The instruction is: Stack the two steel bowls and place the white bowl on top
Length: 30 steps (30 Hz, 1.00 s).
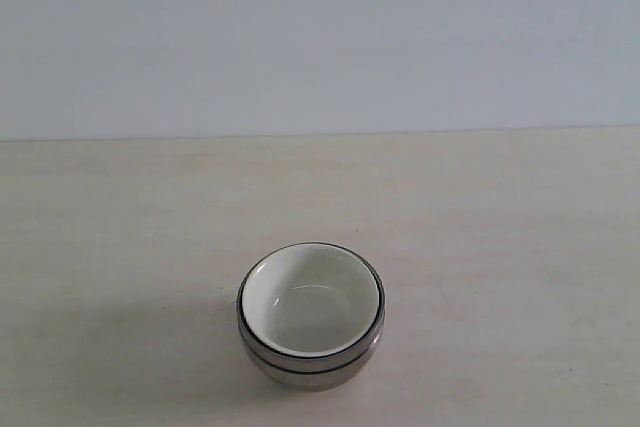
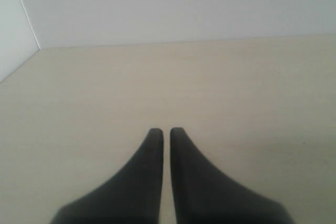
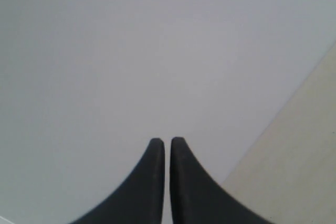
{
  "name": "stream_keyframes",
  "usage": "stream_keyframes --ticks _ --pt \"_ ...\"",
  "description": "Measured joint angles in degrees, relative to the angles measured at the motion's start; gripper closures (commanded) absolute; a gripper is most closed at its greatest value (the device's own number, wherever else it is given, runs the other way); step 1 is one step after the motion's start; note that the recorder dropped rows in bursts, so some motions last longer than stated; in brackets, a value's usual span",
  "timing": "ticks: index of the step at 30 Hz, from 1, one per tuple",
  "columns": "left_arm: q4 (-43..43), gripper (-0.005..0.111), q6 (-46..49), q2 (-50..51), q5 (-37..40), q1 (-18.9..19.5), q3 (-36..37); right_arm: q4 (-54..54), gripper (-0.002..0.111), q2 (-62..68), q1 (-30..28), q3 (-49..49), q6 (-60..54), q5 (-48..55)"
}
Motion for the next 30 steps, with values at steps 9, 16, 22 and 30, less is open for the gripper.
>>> stream_keyframes --ticks 9,16,22,30 --pt "0.00 0.103 0.00 0.00 0.00 0.00 0.00 0.00 0.108 0.00 0.00 0.00 0.00 0.00" --pt "0.00 0.103 0.00 0.00 0.00 0.00 0.00 7.49 0.108 0.00 0.00 0.00 -8.47 7.11" --pt "0.00 0.103 0.00 0.00 0.00 0.00 0.00 12.87 0.108 0.00 0.00 0.00 -29.58 15.59" --pt "0.00 0.103 0.00 0.00 0.00 0.00 0.00 13.11 0.108 0.00 0.00 0.00 -58.84 24.07"
